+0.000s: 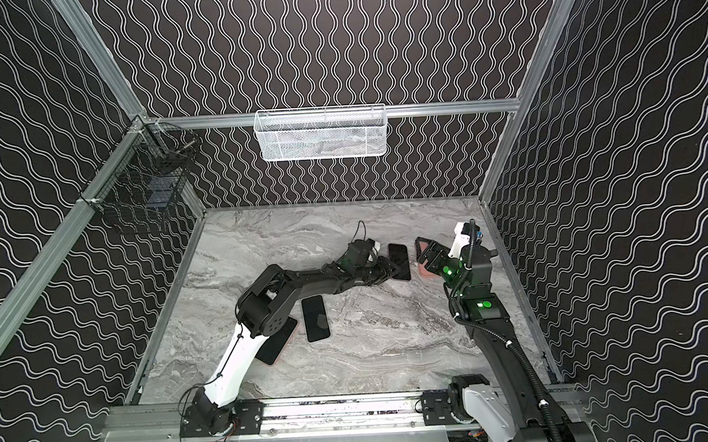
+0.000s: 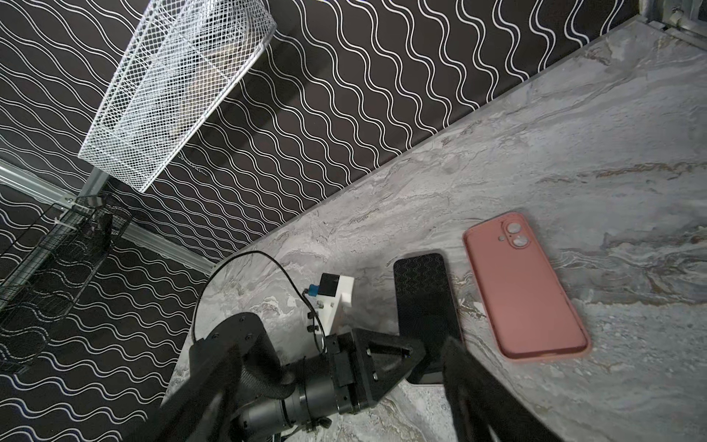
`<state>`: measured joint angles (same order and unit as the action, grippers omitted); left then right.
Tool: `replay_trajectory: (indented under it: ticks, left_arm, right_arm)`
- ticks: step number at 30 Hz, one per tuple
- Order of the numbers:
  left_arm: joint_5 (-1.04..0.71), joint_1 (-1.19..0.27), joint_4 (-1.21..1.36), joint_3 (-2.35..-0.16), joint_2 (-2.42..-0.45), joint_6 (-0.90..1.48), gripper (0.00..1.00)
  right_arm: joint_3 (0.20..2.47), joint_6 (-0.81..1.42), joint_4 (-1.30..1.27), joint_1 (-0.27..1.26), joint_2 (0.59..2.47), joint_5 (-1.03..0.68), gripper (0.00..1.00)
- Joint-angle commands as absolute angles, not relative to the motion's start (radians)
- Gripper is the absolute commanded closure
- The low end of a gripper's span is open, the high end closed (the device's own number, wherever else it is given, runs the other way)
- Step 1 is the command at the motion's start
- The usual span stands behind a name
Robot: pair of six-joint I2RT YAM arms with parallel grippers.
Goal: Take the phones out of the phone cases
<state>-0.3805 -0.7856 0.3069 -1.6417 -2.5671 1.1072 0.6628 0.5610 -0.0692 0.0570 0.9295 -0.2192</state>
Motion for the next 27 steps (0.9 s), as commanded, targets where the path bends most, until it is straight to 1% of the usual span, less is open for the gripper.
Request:
replay_trajectory:
  ticks: [1,10,17,19,22,25,27]
  left_arm:
    - [-0.358,-0.787,0.281,-1.648,-2.547,1.049,0.59]
    - [-0.328,-0.787,0.229,-1.632,-2.514,1.014,0.49]
    - [-0.326,-0.787,0.196,-1.603,-2.454,0.984,0.36]
    - [-0.342,-0.785,0.174,-1.601,-2.433,0.977,0.28]
    - [-0.350,-0.783,0.136,-1.582,-2.375,0.948,0.17]
    - [-0.369,-0.763,0.091,-1.541,-2.289,0.929,0.03]
    - [-0.397,-0.737,0.070,-1.507,-2.221,0.912,0.01]
  right_arm:
    - [0.658,0.569,-0.072,0.057,0.925,-0.212,0.16]
    - [0.676,0.551,-0.029,0.057,0.923,-0.195,0.15]
    - [0.696,0.536,0.000,0.057,0.938,-0.198,0.07]
    - [0.696,0.529,-0.007,0.057,0.935,-0.202,0.01]
    - [0.711,0.506,0.001,0.057,0.939,-0.210,0.01]
    - [0.749,0.458,0.050,0.064,0.942,-0.210,0.01]
    - [0.768,0.424,0.070,0.070,0.943,-0.204,0.01]
